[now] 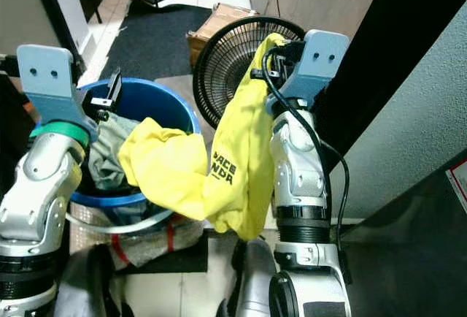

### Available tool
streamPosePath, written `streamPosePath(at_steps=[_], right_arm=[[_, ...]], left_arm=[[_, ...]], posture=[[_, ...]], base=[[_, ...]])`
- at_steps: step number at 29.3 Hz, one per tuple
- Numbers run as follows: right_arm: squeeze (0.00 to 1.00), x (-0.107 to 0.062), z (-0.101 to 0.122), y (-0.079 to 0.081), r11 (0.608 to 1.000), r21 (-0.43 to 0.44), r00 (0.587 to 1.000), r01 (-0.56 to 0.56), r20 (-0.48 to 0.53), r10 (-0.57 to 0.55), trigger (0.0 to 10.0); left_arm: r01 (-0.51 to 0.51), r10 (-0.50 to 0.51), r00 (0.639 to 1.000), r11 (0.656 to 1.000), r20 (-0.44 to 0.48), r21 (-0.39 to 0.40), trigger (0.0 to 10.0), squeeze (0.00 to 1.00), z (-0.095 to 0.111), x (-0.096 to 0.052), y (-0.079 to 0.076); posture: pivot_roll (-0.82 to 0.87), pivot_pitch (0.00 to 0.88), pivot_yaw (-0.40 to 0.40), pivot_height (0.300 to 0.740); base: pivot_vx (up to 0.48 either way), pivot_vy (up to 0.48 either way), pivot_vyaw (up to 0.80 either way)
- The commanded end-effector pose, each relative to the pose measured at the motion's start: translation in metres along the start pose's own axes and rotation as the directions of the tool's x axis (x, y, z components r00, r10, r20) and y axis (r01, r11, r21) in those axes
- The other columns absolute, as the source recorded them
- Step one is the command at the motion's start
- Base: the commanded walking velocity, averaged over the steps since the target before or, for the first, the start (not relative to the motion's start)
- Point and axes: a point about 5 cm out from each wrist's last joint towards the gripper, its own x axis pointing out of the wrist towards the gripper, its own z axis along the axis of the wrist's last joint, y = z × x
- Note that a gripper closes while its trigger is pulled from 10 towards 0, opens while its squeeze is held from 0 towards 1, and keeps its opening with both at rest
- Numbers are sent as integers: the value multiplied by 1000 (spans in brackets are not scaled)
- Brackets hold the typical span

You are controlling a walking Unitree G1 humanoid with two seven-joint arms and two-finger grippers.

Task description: Clothes washing

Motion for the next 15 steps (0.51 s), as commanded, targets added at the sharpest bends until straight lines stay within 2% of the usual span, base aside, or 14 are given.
streamPosePath(at_steps=[1, 9, 15], right_arm=[[0, -2, 0, -2, 1000, 4, 1000, 3, -8, -3, 10000], [0, 4, 3, -2, 1000, 1, 1000, 11, -1, -11, 10000], [0, -1, -3, -2, 1000, -1, 1000, 9, -26, -9, 10000]], left_arm=[[8, -8, 1000, 1000, 5, 2, 10000, 0, 1, 0, -2], [7, -7, 1000, 1000, 16, -3, 10000, 0, 3, 8, -3], [5, -5, 1000, 1000, 5, -7, 10000, 0, -1, 5, -4]], posture=[[66, 0, -26, 503], [70, 0, -24, 542], [70, 0, -28, 571]], base=[[0, 0, 0], [0, 0, 0], [0, 0, 0]])
